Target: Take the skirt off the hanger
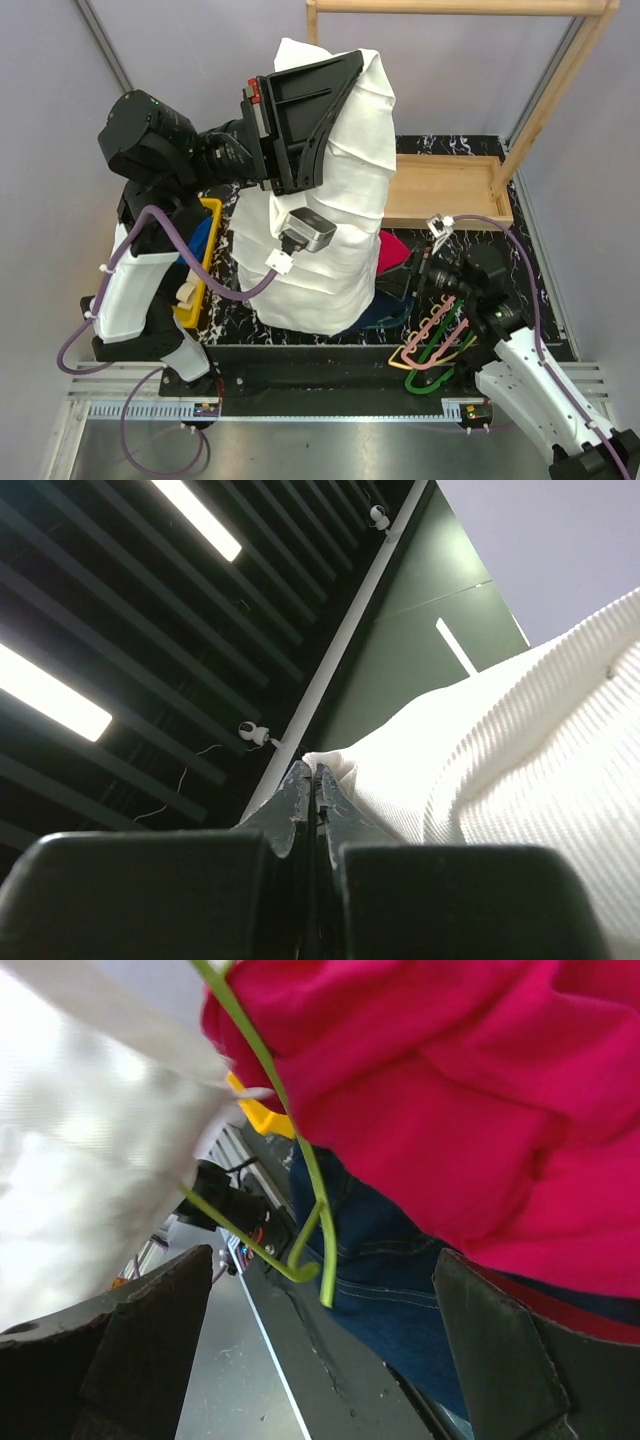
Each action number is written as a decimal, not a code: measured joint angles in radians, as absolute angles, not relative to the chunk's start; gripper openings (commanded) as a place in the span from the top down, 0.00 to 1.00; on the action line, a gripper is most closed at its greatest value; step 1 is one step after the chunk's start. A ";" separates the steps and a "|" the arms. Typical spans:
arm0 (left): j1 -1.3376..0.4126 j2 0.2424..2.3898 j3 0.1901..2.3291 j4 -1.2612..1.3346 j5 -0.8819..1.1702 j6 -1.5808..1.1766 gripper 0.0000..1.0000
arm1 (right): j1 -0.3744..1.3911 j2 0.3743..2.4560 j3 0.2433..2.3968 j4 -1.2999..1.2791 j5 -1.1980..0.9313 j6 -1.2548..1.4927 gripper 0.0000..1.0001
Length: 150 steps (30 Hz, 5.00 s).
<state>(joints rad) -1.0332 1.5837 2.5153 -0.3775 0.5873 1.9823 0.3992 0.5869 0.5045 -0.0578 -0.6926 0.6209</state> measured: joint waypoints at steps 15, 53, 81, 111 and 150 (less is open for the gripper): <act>-0.856 1.678 2.574 -0.279 0.608 1.983 1.00 | 0.406 0.619 0.474 0.118 -0.734 0.676 0.00; -0.448 1.189 2.012 0.150 -0.387 1.987 1.00 | 0.776 1.237 1.238 -0.344 -0.459 0.365 0.00; -0.399 1.029 1.584 0.258 -0.393 1.848 1.00 | 0.907 1.453 1.242 -0.387 -0.375 0.374 0.14; -0.399 1.023 1.591 0.294 -0.320 1.823 1.00 | 0.911 1.356 1.383 -0.445 -0.382 0.416 0.86; -1.061 1.174 0.992 -0.208 -0.339 0.473 1.00 | 0.916 0.638 0.757 -1.229 0.737 1.564 1.00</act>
<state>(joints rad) -1.0615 1.1740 0.9924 -0.2077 -0.3386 0.4728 0.9161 0.6384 0.7570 -1.2285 0.7372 1.5639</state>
